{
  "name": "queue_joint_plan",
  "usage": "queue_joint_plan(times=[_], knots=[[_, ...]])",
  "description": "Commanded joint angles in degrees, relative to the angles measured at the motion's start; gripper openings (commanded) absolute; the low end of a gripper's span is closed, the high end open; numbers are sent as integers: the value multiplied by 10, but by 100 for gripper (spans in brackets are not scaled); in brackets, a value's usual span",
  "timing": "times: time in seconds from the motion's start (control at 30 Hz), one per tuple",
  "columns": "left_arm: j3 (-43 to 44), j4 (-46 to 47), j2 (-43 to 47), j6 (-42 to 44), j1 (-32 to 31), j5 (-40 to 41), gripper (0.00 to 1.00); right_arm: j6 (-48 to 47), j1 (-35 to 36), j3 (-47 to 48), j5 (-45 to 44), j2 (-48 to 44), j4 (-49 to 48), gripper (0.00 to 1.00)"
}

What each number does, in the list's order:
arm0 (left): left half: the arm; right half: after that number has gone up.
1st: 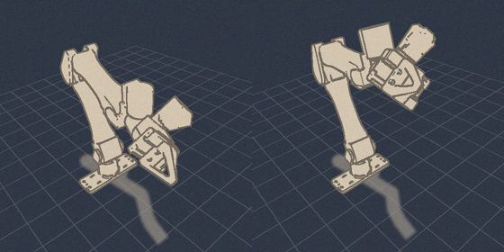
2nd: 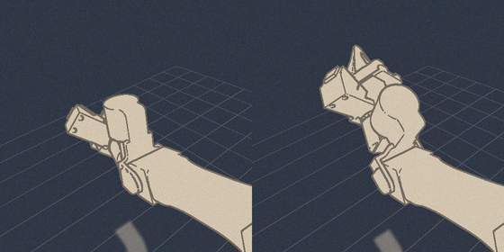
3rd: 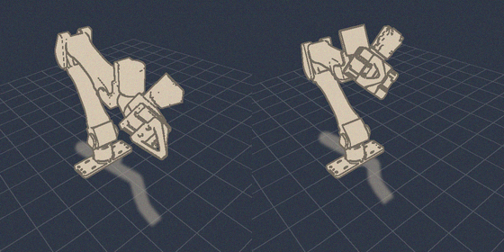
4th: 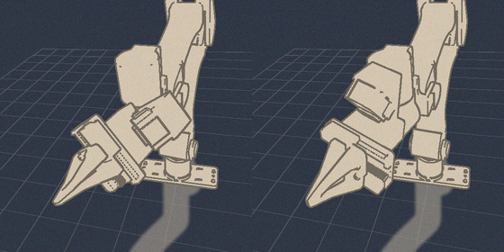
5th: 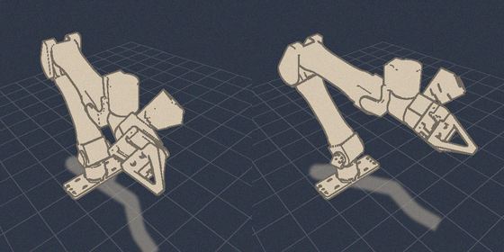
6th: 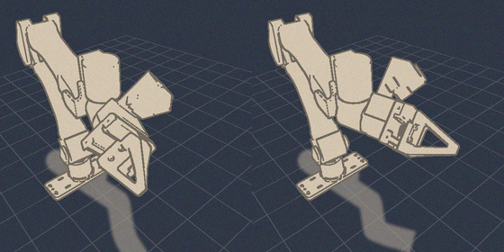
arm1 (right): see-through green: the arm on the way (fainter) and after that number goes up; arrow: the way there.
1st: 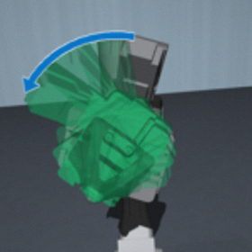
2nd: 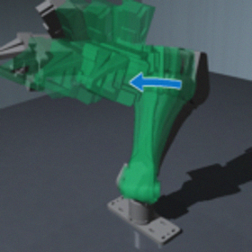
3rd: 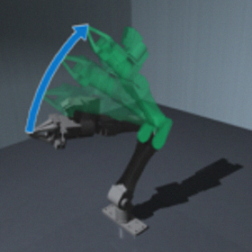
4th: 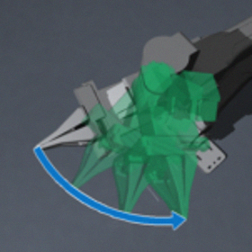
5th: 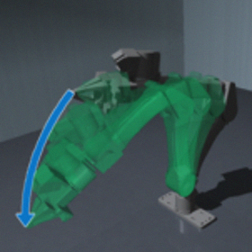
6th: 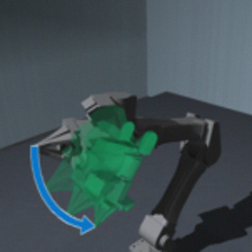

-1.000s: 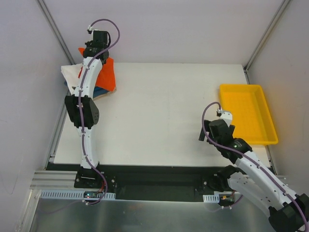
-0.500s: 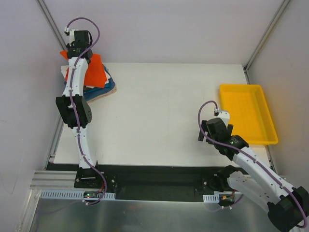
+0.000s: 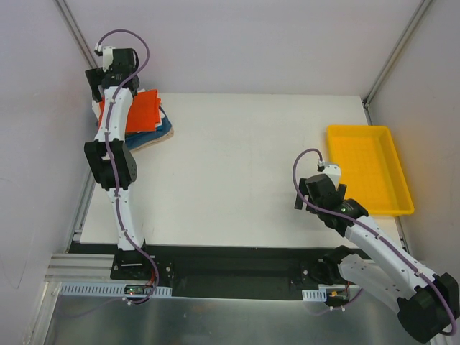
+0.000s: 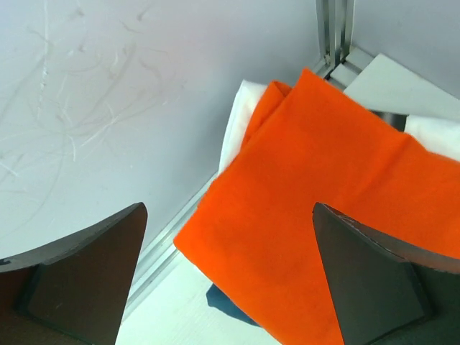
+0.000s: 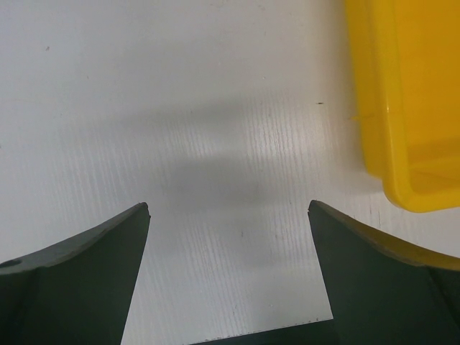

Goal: Fold and stack the t-shirts
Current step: Neatly place the folded tshirt to the corner

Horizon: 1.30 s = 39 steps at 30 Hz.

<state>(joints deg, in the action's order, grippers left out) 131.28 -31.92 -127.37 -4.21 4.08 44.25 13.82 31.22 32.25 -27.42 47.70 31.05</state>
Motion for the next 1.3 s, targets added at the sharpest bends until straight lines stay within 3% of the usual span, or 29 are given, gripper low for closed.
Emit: queue_joint_plan(times=[0.0, 0.17, 0.5, 0.67, 0.73, 0.77, 0.87, 0.97, 1.13, 1.27], knots=[[-22, 11, 42, -27, 5, -1, 99, -4, 1, 24, -14, -2, -6, 97], [-66, 10, 86, -55, 3, -18, 99, -2, 2, 20, -4, -7, -6, 97], [-297, 13, 295, -237, -37, -186, 99, -25, 1, -4, 61, -42, -45, 97], [-387, 44, 403, -275, -135, -116, 99, -35, 2, -44, 109, -85, -98, 97], [-450, 54, 466, -297, -164, -170, 99, -35, 1, -61, 105, -97, -118, 97], [-481, 63, 491, -296, -173, -251, 99, -36, 2, -65, 102, -108, -126, 97], [-756, 162, 687, -314, -262, -252, 99, -40, 1, -76, 102, -133, -132, 97], [-898, 185, 802, -338, -271, -307, 99, -38, 2, -82, 105, -151, -129, 97], [-1041, 183, 960, -325, -272, -334, 99, -51, 3, -99, 134, -158, -164, 97], [-1063, 174, 1017, -323, -272, -332, 99, -49, 3, -103, 131, -155, -169, 97]])
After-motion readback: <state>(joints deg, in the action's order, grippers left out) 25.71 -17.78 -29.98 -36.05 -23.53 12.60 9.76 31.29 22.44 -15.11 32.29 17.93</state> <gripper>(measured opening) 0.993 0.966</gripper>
